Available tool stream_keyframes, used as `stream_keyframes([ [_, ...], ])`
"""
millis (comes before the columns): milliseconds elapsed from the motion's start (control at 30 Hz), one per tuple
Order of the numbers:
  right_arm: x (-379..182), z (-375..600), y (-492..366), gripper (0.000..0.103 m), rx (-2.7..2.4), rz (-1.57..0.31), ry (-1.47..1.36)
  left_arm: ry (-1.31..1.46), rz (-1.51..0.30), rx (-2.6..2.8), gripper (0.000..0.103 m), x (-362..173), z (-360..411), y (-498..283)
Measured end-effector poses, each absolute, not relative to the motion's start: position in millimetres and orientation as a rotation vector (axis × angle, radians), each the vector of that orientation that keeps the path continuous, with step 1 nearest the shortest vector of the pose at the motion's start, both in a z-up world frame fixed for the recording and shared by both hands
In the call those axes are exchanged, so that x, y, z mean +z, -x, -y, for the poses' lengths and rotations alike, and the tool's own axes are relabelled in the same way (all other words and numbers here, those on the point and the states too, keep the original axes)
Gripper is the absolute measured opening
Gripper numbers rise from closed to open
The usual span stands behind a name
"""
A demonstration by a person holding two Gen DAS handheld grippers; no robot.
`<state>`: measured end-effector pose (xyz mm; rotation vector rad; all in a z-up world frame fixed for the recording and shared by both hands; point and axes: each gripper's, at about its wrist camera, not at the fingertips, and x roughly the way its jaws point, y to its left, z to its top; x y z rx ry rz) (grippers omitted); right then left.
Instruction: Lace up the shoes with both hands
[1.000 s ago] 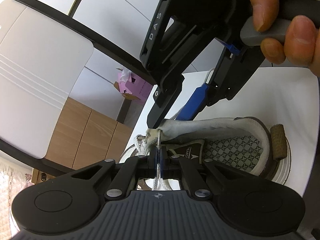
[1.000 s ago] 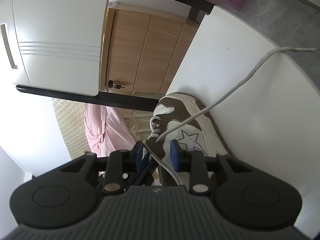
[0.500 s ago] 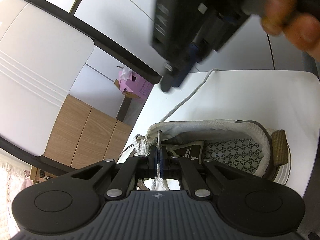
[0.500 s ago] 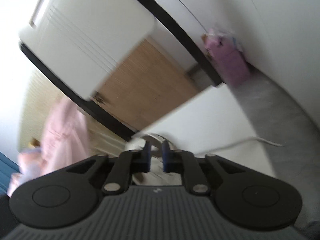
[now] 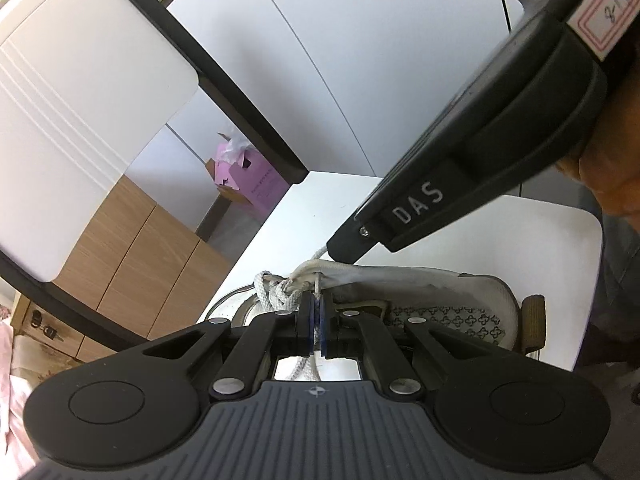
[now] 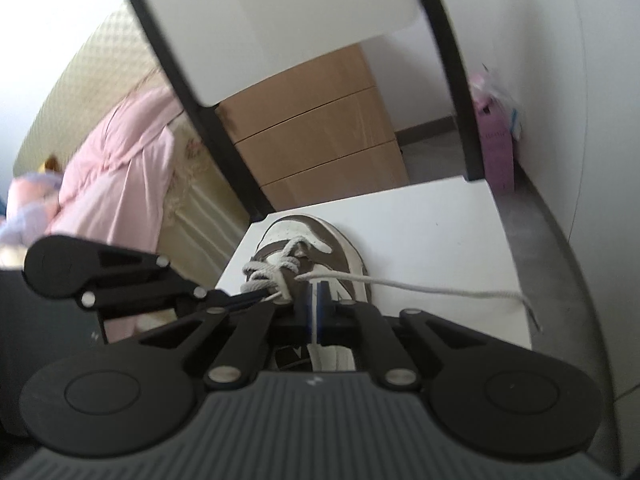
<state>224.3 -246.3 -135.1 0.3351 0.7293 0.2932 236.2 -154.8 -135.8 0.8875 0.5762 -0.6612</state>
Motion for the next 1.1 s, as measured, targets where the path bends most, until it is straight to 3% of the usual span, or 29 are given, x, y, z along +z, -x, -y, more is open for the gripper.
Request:
stream_keyframes([
  [700, -148.7, 262.4, -232.2, 0.001, 0.366, -0.811, -0.516, -0.851, -0.588, -0.641, 0.003, -147.7, 167.3, -243.9],
  [800, -148.7, 265.5, -232.1, 0.002, 0.368, -0.809, -0.541, -0.857, -0.574, -0.64, 0.003, -140.1, 170.1, -210.0],
  [1000, -175.0, 305.2, -235.5, 0.004, 0.355, -0.743, -1.013, -0.864, -0.563, -0.641, 0.003, -139.4, 171.4, -203.6],
  [1100, -180.8, 310.6, -240.1, 0.004, 0.341, -0.741, -1.063, -0.86, -0.555, -0.649, 0.003, -140.9, 166.6, -185.1],
])
